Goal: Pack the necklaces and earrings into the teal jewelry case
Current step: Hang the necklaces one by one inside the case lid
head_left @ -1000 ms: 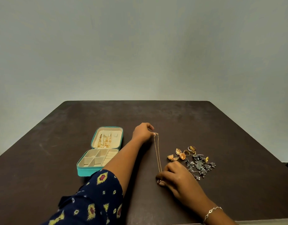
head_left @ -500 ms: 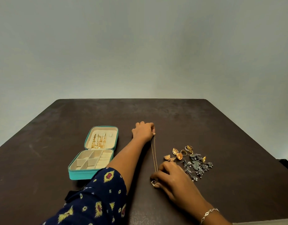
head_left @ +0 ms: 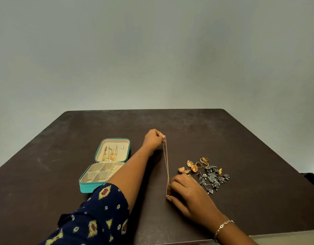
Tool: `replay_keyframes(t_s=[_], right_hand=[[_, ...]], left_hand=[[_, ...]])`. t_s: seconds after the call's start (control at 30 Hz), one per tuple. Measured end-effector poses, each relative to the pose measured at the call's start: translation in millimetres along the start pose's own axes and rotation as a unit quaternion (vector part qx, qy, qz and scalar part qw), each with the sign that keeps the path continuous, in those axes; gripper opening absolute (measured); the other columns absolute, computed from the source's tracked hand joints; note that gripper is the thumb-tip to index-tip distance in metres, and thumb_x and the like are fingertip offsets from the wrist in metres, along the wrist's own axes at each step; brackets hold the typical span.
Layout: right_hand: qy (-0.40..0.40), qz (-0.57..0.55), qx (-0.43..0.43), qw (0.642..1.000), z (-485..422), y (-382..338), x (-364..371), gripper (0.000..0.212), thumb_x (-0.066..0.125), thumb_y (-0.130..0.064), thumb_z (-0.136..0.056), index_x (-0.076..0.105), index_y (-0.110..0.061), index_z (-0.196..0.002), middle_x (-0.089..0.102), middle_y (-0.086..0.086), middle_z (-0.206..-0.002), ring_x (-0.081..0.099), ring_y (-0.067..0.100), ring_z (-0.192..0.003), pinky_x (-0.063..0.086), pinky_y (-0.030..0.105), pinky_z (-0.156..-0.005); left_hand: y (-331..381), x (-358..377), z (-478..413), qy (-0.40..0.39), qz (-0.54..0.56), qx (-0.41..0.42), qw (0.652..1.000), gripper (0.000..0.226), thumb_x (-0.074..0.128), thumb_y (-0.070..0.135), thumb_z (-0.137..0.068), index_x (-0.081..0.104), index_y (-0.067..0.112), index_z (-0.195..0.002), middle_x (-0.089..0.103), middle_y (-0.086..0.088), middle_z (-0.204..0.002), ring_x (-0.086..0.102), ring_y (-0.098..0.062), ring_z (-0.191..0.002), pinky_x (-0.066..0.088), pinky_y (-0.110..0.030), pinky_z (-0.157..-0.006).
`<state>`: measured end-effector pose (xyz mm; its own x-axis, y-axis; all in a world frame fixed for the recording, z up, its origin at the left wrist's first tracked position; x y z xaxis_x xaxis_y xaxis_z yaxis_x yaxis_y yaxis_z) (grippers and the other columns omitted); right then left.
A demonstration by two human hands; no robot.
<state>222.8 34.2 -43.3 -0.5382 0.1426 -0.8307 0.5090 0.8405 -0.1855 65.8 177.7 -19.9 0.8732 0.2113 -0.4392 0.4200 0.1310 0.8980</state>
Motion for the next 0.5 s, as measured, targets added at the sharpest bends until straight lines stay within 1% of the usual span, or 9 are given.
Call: replay_keyframes(t_s=[0.1, 0.17, 0.23, 0.33, 0.4, 0.5], right_hand=[[0.029, -0.004, -0.04, 0.999, 1, -7, -7, 0.009, 0.056, -0.026, -0.081, 0.051, -0.018, -0.082, 0.057, -0.006, -0.091, 0.05, 0.013, -0.087, 0.039, 0.023, -0.078], [0.045, -0.003, -0.058, 0.997, 1, -10, -11, 0.01, 0.057, -0.025, -0.081, 0.05, -0.018, -0.084, 0.057, -0.006, -0.1, 0.051, 0.014, -0.097, 0.038, 0.023, -0.084], [0.06, 0.01, -0.075, 0.995, 3, -13, -13, 0.011, 0.057, -0.025, -0.082, 0.048, -0.02, -0.087, 0.056, -0.005, -0.108, 0.05, 0.013, -0.106, 0.038, 0.023, -0.088], [0.075, 0.035, -0.104, 0.991, 4, -18, -15, 0.01, 0.055, -0.025, -0.085, 0.049, -0.02, -0.091, 0.062, -0.004, -0.105, 0.052, 0.011, -0.105, 0.041, 0.025, -0.083], [0.091, 0.056, -0.124, 0.986, 4, -22, -16, 0.008, 0.053, -0.024, -0.087, 0.051, -0.019, -0.092, 0.065, -0.003, -0.102, 0.054, 0.012, -0.104, 0.043, 0.026, -0.08], [0.107, 0.088, -0.167, 0.976, 7, -28, -17, 0.008, 0.052, -0.021, -0.088, 0.059, -0.016, -0.088, 0.068, -0.002, -0.1, 0.057, 0.013, -0.107, 0.043, 0.026, -0.08]], left_hand=[[8, -9, 5, 0.017, 0.045, 0.001, 0.999, 0.021, 0.049, 0.01, -0.092, 0.048, 0.015, -0.072, 0.061, 0.0, -0.069, 0.054, -0.013, -0.067, 0.041, -0.028, -0.062], [15, -16, 10, 0.025, 0.049, 0.011, 0.998, 0.021, 0.048, 0.011, -0.093, 0.048, 0.016, -0.072, 0.06, 0.0, -0.067, 0.052, -0.014, -0.065, 0.04, -0.027, -0.059], [21, -24, 16, 0.03, 0.054, 0.016, 0.998, 0.021, 0.047, 0.01, -0.093, 0.047, 0.016, -0.073, 0.056, -0.001, -0.065, 0.05, -0.014, -0.061, 0.04, -0.025, -0.054], [30, -37, 27, 0.032, 0.056, 0.017, 0.998, 0.022, 0.045, 0.009, -0.094, 0.043, 0.015, -0.073, 0.053, -0.004, -0.065, 0.052, -0.014, -0.058, 0.042, -0.023, -0.05], [34, -45, 34, 0.027, 0.058, 0.013, 0.998, 0.023, 0.043, 0.007, -0.095, 0.042, 0.014, -0.074, 0.052, -0.006, -0.066, 0.056, -0.015, -0.055, 0.046, -0.023, -0.048], [37, -55, 42, 0.015, 0.055, 0.001, 0.998, 0.022, 0.04, 0.004, -0.095, 0.041, 0.012, -0.075, 0.05, -0.007, -0.067, 0.057, -0.018, -0.05, 0.049, -0.026, -0.046]])
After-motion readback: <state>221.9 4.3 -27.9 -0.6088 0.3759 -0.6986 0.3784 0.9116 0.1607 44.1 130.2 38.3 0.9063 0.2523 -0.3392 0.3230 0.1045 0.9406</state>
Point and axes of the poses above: each hand's wrist, its own z-axis away from the middle knuckle, its own x-axis out of the palm, y = z × x, the point moved 4 cm from there along -z, towards the middle knuckle
